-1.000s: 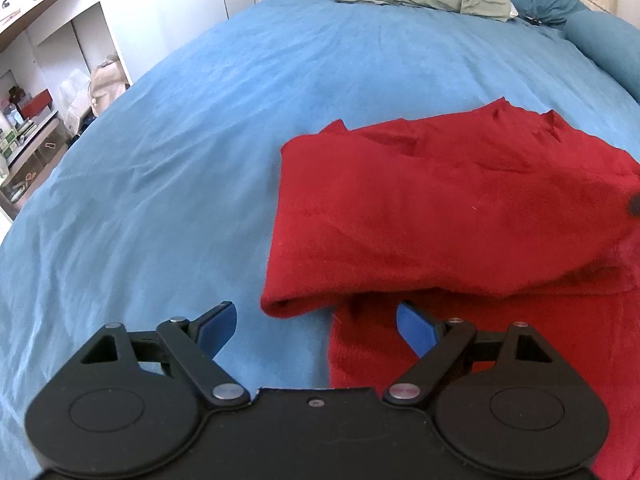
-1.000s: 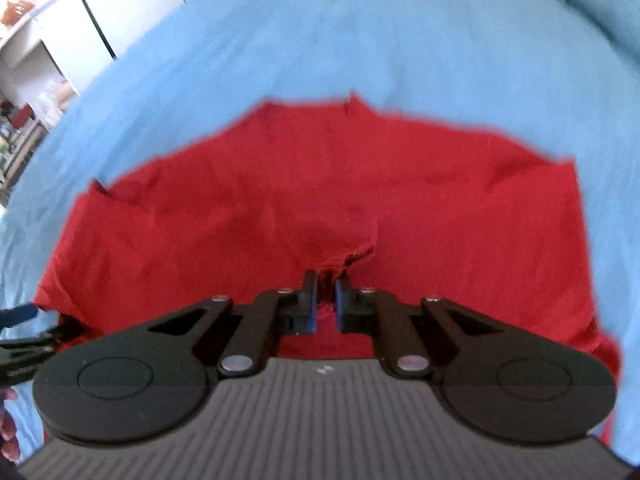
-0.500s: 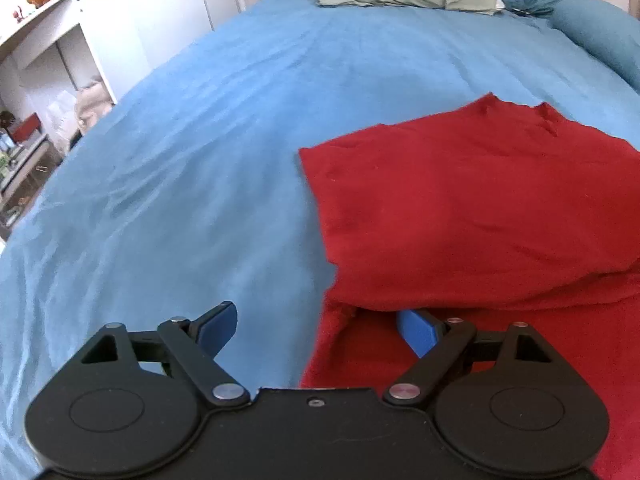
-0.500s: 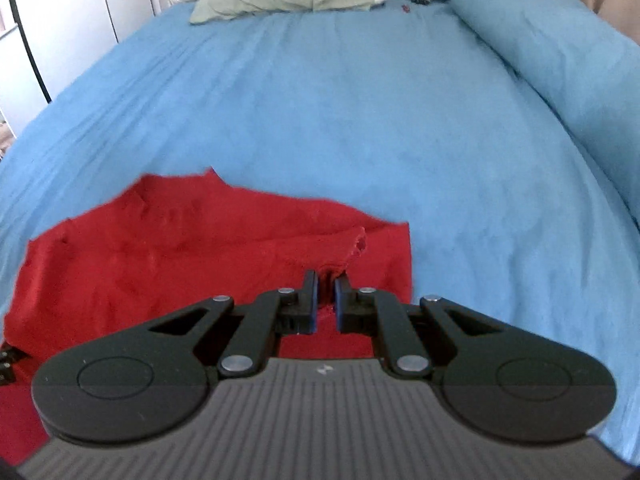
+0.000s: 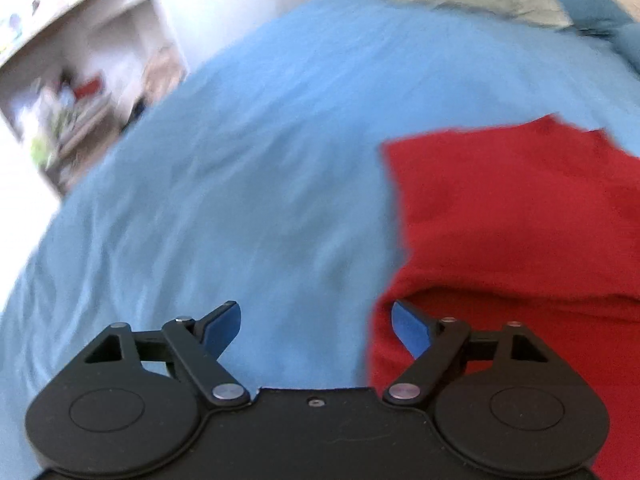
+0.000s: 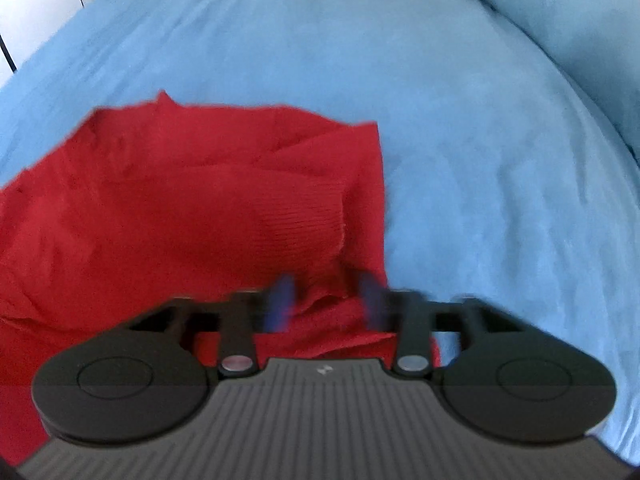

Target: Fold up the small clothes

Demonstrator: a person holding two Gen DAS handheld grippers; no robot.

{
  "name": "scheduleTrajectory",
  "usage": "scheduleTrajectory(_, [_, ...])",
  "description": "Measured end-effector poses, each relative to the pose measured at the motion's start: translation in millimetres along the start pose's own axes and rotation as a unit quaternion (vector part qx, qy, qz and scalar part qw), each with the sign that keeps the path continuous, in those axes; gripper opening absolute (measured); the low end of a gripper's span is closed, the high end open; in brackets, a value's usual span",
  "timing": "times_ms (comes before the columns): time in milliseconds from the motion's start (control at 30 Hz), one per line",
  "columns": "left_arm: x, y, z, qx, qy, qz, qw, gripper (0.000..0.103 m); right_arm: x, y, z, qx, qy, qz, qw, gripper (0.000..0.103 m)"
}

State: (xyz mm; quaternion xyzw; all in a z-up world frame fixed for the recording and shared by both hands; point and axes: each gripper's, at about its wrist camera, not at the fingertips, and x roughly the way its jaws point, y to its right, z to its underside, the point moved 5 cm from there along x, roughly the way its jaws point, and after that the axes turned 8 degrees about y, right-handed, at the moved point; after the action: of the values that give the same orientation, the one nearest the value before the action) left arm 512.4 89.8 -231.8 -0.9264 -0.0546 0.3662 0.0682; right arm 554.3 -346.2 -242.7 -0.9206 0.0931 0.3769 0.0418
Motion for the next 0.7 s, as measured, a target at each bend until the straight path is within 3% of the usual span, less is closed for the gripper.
scheduleTrajectory(100, [-26, 34, -19, 0.058, 0.06, 0.097, 0.9917, 0.096, -17, -18, -6, -0.018, 0.042, -0.064, 0.997, 0.101])
scheduleTrajectory(167, [-24, 58, -27, 0.08, 0.068, 0.155, 0.9823, 0.096, -13, -29, -4, -0.022, 0.036, -0.095, 0.995, 0.101])
scheduleTrajectory(233, [-8, 75, -30, 0.088, 0.053, 0.188, 0.9767, 0.095, -4, -36, 1, -0.022, 0.029, -0.113, 0.993, 0.101])
scheduleTrajectory(367, [39, 86, -12, 0.089, -0.03, 0.177, 0.9798, 0.095, 15, -30, 18, -0.009, -0.005, -0.109, 0.994, 0.101])
scheduleTrajectory(433, [36, 75, -5, 0.049, -0.026, 0.19, 0.9801, 0.095, 18, -20, 29, -0.008, -0.011, -0.101, 0.995, 0.101])
scheduleTrajectory(633, [25, 76, 10, 0.094, -0.03, 0.175, 0.9797, 0.093, 14, -10, 35, -0.03, -0.002, -0.099, 0.995, 0.101])
scheduleTrajectory(700, [31, 69, 4, 0.076, -0.042, 0.172, 0.9813, 0.092, 8, -9, 30, -0.038, -0.002, -0.094, 0.995, 0.1])
